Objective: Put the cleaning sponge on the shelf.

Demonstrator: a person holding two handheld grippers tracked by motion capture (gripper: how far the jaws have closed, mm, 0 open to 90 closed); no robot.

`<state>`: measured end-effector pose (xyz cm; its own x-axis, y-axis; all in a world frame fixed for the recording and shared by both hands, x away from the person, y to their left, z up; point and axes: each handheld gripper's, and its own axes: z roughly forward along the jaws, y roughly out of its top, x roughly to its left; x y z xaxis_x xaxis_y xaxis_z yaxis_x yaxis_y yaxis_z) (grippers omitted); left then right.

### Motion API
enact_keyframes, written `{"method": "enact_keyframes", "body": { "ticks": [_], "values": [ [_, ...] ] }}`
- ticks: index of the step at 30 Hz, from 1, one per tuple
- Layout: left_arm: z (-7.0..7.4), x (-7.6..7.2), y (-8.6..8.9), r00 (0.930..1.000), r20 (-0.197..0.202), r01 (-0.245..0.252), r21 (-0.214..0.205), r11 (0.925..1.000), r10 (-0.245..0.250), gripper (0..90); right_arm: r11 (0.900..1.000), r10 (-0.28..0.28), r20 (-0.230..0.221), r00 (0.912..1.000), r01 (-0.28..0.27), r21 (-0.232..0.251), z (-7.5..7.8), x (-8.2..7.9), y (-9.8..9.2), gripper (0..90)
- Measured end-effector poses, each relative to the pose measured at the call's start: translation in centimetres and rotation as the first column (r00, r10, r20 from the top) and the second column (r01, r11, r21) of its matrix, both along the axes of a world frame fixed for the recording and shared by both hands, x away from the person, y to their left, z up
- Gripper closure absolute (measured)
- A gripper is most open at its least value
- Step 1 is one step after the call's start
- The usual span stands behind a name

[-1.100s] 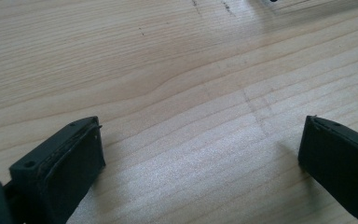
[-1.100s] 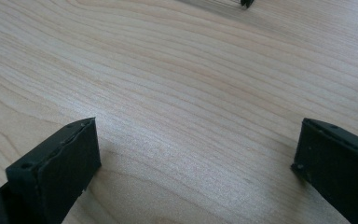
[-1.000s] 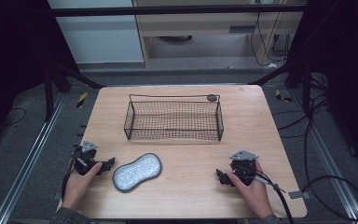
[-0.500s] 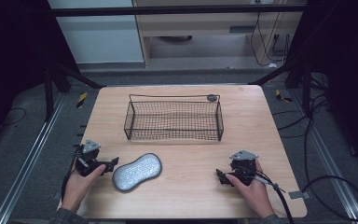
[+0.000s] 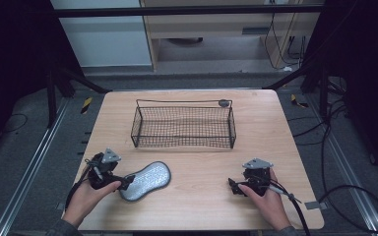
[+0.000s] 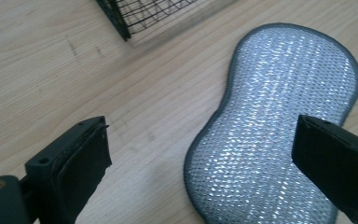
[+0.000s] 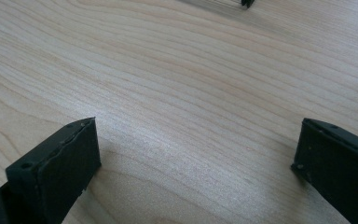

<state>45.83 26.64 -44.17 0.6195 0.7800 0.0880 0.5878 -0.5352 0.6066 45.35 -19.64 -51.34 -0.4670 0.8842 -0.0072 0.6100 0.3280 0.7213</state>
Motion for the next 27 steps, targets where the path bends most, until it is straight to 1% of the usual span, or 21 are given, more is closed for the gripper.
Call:
{"method": "enact_keyframes", "body": {
  "ticks": [1, 4, 6, 8, 10, 12, 13, 14, 15, 16, 17, 20, 22, 23, 24, 25, 26, 27],
  "values": [
    [0.1, 0.0, -0.3, 0.9999, -0.011, 0.011, 0.013, 0.9999, -0.010, 3.5, 1.0000, 0.000, 0.000, 1.0000, 0.000, 0.000, 0.0, 0.0, 0.0, 0.4],
    [0.4, 0.1, -1.2, 0.9976, -0.059, 0.040, 0.072, 0.9966, -0.036, 3.7, 1.0000, 0.002, 0.002, 1.0000, -0.002, -0.003, 0.0, 0.0, 0.0, 0.4],
    [0.6, 0.1, -1.7, 0.9966, -0.064, 0.057, 0.093, 0.9940, -0.052, 3.9, 1.0000, 0.003, 0.002, 1.0000, -0.003, -0.004, 0.0, 0.0, 0.0, 0.4],
    [0.9, 0.1, -2.1, 0.9934, -0.076, 0.094, 0.115, 0.9889, -0.086, 3.8, 1.0000, 0.001, 0.002, 1.0000, -0.001, -0.003, 0.0, 0.0, 0.0, 0.4],
    [1.0, 0.2, -2.4, 0.9901, -0.089, 0.119, 0.120, 0.9857, -0.108, 3.7, 1.0000, -0.002, -0.002, 1.0000, 0.002, 0.001, 0.0, 0.0, 0.0, 0.4],
    [1.1, 0.4, -2.6, 0.9866, -0.100, 0.142, 0.138, 0.9802, -0.128, 3.5, 1.0000, -0.002, -0.003, 1.0000, 0.002, 0.002, 0.0, 0.0, 0.0, 0.4],
    [1.1, 0.4, -2.6, 0.9866, -0.100, 0.142, 0.138, 0.9802, -0.128, 3.5, 1.0000, -0.001, -0.002, 1.0000, 0.001, 0.001, 0.0, 0.0, 0.0, 0.4],
    [1.0, 0.5, -2.9, 0.9845, -0.108, 0.153, 0.144, 0.9777, -0.138, 3.5, 1.0000, -0.003, -0.003, 1.0000, 0.003, 0.002, 0.0, 0.0, 0.0, 0.4],
    [1.0, 0.5, -2.9, 0.9845, -0.108, 0.153, 0.144, 0.9777, -0.138, 3.6, 1.0000, -0.003, -0.003, 1.0000, 0.003, 0.002, 0.0, 0.0, 0.0, 0.4],
    [0.9, 0.5, -3.1, 0.9824, -0.118, 0.162, 0.149, 0.9756, -0.145, 3.6, 1.0000, -0.002, -0.002, 1.0000, 0.002, 0.002, 0.0, 0.0, 0.0, 0.4],
    [0.9, 0.5, -3.4, 0.9778, -0.136, 0.181, 0.160, 0.9704, -0.160, 4.3, 1.0000, -0.001, -0.002, 1.0000, 0.001, 0.002, 0.0, 0.0, 0.0, 0.4],
    [0.9, 0.6, -3.9, 0.9707, -0.156, 0.210, 0.180, 0.9611, -0.183, 5.4, 1.0000, 0.001, -0.003, 1.0000, -0.001, 0.002, 0.0, 0.0, 0.0, 0.4],
    [0.9, 0.7, -4.2, 0.9680, -0.166, 0.218, 0.181, 0.9590, -0.188, 4.7, 1.0000, 0.001, -0.003, 1.0000, -0.001, 0.001, 0.0, 0.0, 0.0, 0.4],
    [0.8, 0.7, -4.4, 0.9674, -0.170, 0.219, 0.190, 0.9570, -0.188, 4.4, 1.0000, 0.001, -0.003, 1.0000, -0.001, 0.002, 0.0, 0.0, 0.0, 0.4],
    [0.8, 0.7, -4.4, 0.9674, -0.170, 0.219, 0.190, 0.9570, -0.188, 4.3, 1.0000, 0.002, -0.004, 1.0000, -0.002, 0.001, 0.0, 0.0, 0.0, 0.4],
    [0.8, 0.9, -4.7, 0.9617, -0.186, 0.238, 0.205, 0.9493, -0.201, 4.4, 1.0000, 0.002, -0.004, 1.0000, -0.002, 0.001, 0.0, 0.0, 0.0, 0.4],
    [0.8, 0.9, -4.7, 0.9617, -0.186, 0.238, 0.205, 0.9493, -0.201, 4.2, 1.0000, 0.002, -0.004, 1.0000, -0.002, 0.001, 0.0, 0.0, 0.0, 0.4],
    [0.7, 1.0, -5.1, 0.9534, -0.205, 0.265, 0.216, 0.9398, -0.221, 4.3, 1.0000, 0.002, -0.004, 1.0000, -0.002, 0.002, 0.0, 0.0, 0.0, 0.4]
  ]
}}
